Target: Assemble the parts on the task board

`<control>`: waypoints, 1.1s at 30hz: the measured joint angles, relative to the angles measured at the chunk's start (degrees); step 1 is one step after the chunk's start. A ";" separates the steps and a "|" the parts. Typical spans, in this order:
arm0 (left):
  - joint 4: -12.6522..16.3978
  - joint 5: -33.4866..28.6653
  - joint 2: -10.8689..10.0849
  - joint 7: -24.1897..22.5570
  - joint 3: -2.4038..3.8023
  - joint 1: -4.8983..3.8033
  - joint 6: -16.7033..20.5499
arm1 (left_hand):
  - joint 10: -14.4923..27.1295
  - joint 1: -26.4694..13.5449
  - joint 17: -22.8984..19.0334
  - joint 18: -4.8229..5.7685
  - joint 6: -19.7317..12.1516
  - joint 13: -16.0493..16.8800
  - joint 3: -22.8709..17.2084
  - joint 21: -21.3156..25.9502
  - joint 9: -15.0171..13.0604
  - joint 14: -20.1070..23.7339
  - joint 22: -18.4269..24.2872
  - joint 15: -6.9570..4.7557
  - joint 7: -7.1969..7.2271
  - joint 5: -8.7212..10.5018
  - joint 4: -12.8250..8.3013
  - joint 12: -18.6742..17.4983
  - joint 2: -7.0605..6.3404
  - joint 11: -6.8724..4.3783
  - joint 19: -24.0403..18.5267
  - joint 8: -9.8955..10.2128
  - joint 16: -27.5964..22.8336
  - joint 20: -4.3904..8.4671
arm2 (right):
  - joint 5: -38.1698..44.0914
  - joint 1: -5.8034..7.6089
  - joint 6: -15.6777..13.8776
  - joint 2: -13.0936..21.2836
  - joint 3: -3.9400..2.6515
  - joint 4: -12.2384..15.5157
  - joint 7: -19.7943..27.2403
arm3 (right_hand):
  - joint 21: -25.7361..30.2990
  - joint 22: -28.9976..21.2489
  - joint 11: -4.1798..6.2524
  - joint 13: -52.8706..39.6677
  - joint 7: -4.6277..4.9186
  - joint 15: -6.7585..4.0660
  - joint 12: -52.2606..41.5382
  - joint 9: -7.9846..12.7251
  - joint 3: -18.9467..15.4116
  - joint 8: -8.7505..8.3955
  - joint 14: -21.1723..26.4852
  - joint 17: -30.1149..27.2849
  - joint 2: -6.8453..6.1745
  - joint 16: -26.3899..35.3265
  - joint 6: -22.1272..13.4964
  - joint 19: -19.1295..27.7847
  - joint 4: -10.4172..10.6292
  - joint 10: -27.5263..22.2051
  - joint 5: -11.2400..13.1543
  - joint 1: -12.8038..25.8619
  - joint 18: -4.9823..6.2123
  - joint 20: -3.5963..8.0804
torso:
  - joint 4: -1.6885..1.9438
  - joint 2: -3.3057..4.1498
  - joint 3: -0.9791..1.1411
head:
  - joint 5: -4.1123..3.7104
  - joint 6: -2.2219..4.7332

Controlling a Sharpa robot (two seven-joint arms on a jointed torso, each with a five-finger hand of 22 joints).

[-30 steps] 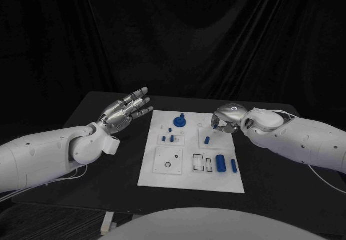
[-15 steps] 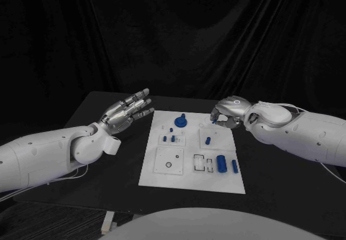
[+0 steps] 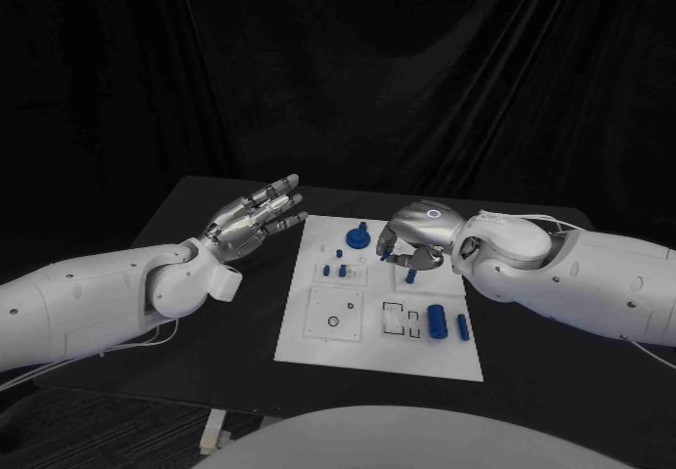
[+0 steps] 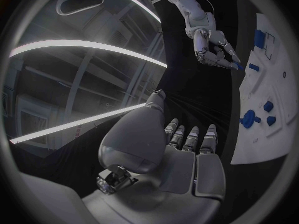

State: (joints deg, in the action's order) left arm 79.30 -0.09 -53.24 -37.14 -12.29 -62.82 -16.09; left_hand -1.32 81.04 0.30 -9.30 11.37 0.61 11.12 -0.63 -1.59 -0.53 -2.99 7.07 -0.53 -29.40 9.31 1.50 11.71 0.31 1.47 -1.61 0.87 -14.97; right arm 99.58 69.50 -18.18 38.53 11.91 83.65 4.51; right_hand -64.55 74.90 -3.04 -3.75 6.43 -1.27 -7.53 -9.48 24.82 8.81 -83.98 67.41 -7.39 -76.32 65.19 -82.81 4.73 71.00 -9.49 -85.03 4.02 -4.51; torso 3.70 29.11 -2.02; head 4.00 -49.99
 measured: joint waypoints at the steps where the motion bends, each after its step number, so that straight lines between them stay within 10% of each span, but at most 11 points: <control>1: 0.04 0.00 0.00 0.00 0.00 0.01 -0.01 | 0.00 0.00 0.00 0.00 0.00 0.00 0.00 0.00 0.00 0.00 0.00 0.00 0.00 0.00 0.00 0.00 0.00 0.00 0.00 0.00 0.00 0.00 | 0.00 -0.14 0.22 -0.59 0.00 0.18 -0.18 | 0.00 0.00 0.01 0.00 0.00 0.00 0.00 -0.01 0.10 0.00 0.00 0.00 -0.04 0.00 0.00 0.00 -0.10 0.01 0.00 -0.04 0.00 0.00 | -0.01 -0.01 0.00 | 0.14 0.00; 13: 0.27 0.00 -0.25 0.00 0.00 0.05 -0.05 | 0.00 0.00 0.00 0.00 0.20 0.04 0.00 0.00 -0.05 0.00 0.00 0.00 -0.20 0.00 0.00 0.00 0.00 0.00 0.00 0.00 0.00 0.00 | -0.01 -3.43 1.05 -5.69 0.01 -2.78 -0.76 | 0.00 0.04 0.01 -0.10 0.20 0.00 0.22 0.04 0.08 -0.30 0.00 0.06 -0.32 0.00 -0.21 0.00 -0.40 0.41 -0.01 -0.31 0.00 0.00 | 0.01 0.02 0.00 | 1.66 0.00; 33: 0.14 -0.01 -0.02 0.11 0.00 0.14 -0.32 | 0.00 0.00 0.00 0.00 0.41 0.03 0.15 0.00 -0.04 0.00 -0.01 0.00 -0.41 -0.17 -0.15 0.00 0.00 0.00 0.00 0.00 0.00 0.00 | 1.65 -6.58 2.24 -10.28 0.01 -6.79 -1.57 | 0.00 0.03 0.01 -0.13 0.12 0.00 0.33 0.23 -0.08 -0.51 0.00 0.18 -0.41 0.00 -0.31 0.00 -0.55 0.83 0.05 -0.39 0.00 0.00 | 0.02 0.07 0.01 | 1.58 0.00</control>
State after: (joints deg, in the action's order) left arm 79.44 -0.10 -53.26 -37.03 -12.29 -62.68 -16.41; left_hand -1.32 81.04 0.29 -9.30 11.78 0.65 11.28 -0.63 -1.63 -0.53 -3.01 7.07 -0.94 -29.57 9.16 1.50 11.71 0.31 1.46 -1.61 0.87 -14.97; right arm 101.23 62.92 -15.95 28.24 11.92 76.86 2.94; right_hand -64.55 74.93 -3.03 -3.88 6.55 -1.27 -7.21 -9.25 24.74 8.30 -83.98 67.59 -7.80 -76.33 64.88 -82.81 4.17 71.83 -9.44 -85.42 4.02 -4.51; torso 3.72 29.17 -2.01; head 5.59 -49.99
